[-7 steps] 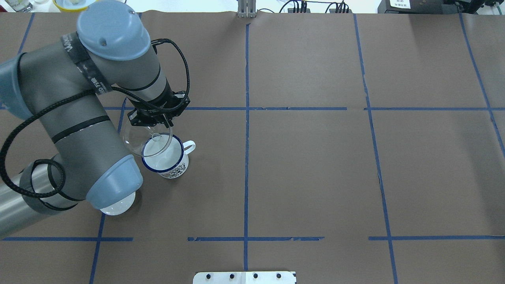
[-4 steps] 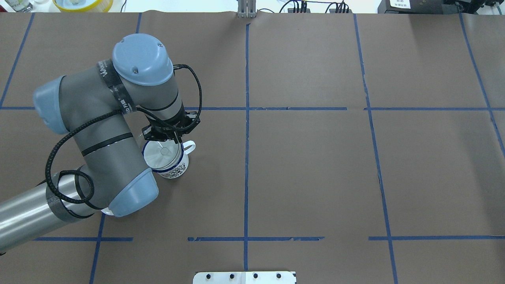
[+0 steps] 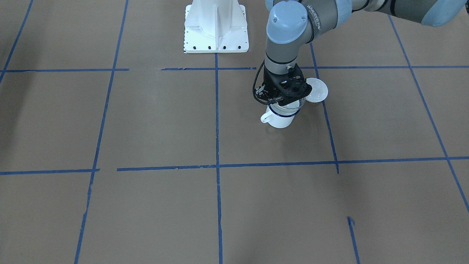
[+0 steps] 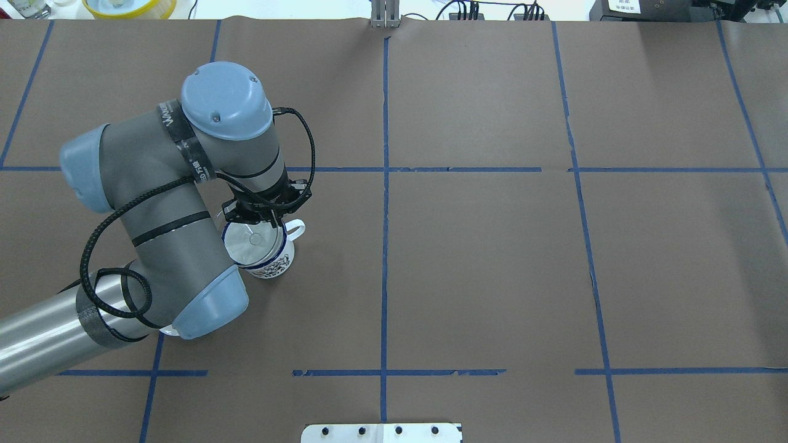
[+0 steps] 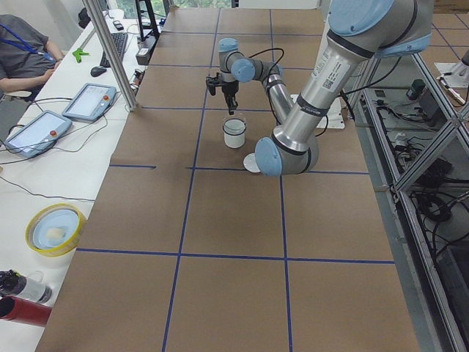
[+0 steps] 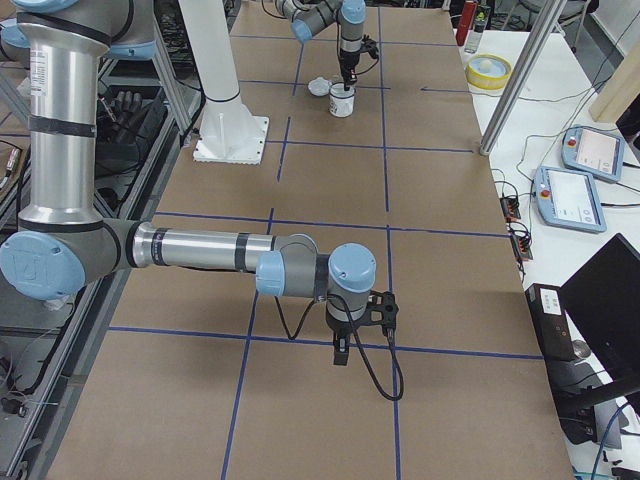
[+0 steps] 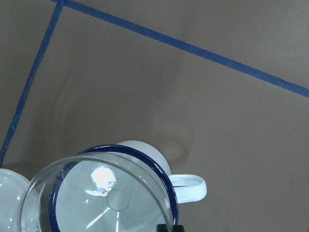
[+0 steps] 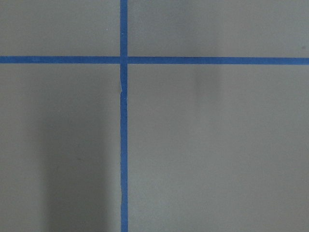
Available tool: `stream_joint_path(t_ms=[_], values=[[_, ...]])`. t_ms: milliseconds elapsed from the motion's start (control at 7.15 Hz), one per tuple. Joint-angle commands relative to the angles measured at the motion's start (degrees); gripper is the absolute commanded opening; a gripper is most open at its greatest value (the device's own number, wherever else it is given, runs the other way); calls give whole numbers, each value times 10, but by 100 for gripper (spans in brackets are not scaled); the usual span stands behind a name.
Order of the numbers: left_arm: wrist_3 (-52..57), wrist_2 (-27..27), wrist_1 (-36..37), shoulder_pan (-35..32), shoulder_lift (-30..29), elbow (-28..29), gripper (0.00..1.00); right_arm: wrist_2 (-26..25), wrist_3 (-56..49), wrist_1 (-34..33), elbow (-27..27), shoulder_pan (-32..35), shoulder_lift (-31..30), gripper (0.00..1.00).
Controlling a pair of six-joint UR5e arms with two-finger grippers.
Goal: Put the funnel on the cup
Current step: 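Lower the glass funnel spout-first into the mug's mouth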
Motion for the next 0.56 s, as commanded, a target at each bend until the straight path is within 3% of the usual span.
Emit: stream_joint_path(t_ms=[0, 280, 420], values=[[7, 0, -1, 1, 0, 2, 3, 0, 0, 0, 0, 0, 0, 100], [6, 0, -14, 5, 1, 3, 31, 0, 0, 0, 0, 0, 0, 100], [2, 2, -18, 16, 0, 12, 99, 0, 0, 0, 0, 0, 0, 100]])
